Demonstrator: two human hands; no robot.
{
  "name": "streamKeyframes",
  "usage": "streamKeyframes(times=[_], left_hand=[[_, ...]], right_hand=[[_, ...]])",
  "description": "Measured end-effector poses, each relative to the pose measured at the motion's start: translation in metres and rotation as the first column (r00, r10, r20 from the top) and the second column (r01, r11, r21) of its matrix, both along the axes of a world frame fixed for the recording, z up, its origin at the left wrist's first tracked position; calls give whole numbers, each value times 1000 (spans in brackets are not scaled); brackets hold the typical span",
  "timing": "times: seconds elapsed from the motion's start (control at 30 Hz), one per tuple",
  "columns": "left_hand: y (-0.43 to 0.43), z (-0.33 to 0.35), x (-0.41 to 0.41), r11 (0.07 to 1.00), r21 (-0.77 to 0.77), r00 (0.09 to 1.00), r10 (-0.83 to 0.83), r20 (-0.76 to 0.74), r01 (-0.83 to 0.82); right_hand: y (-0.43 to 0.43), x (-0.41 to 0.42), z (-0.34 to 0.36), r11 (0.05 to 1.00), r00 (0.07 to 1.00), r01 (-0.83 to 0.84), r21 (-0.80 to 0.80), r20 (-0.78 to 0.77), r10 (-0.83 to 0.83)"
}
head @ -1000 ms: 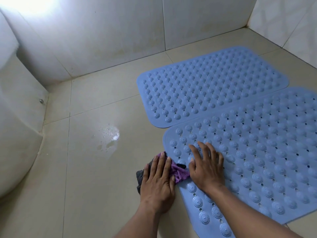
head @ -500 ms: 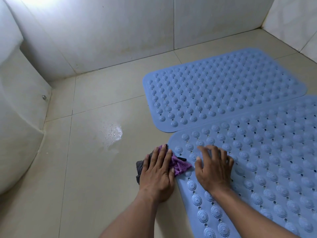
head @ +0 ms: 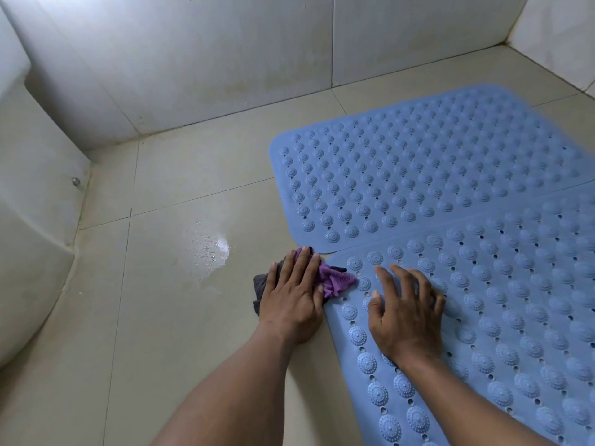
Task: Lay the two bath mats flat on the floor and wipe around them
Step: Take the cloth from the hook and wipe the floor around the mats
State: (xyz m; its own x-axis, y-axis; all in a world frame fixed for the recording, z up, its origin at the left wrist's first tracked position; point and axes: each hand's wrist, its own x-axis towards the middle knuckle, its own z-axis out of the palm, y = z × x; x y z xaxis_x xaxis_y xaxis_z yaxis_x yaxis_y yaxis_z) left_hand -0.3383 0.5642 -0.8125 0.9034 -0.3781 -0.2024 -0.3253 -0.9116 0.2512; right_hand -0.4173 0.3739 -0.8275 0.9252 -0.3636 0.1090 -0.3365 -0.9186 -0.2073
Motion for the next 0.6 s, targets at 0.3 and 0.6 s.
streamKeyframes(times=[0.3, 0.6], left_hand=[[-23, 10, -4, 985, -67, 985, 152, -78, -157], [-12, 12, -4, 988, -152, 999, 10, -50, -18]], right_hand=[[1, 0, 3, 1000, 1000, 8, 3, 1, -8], [2, 1, 5, 1000, 1000, 11, 2, -22, -11]])
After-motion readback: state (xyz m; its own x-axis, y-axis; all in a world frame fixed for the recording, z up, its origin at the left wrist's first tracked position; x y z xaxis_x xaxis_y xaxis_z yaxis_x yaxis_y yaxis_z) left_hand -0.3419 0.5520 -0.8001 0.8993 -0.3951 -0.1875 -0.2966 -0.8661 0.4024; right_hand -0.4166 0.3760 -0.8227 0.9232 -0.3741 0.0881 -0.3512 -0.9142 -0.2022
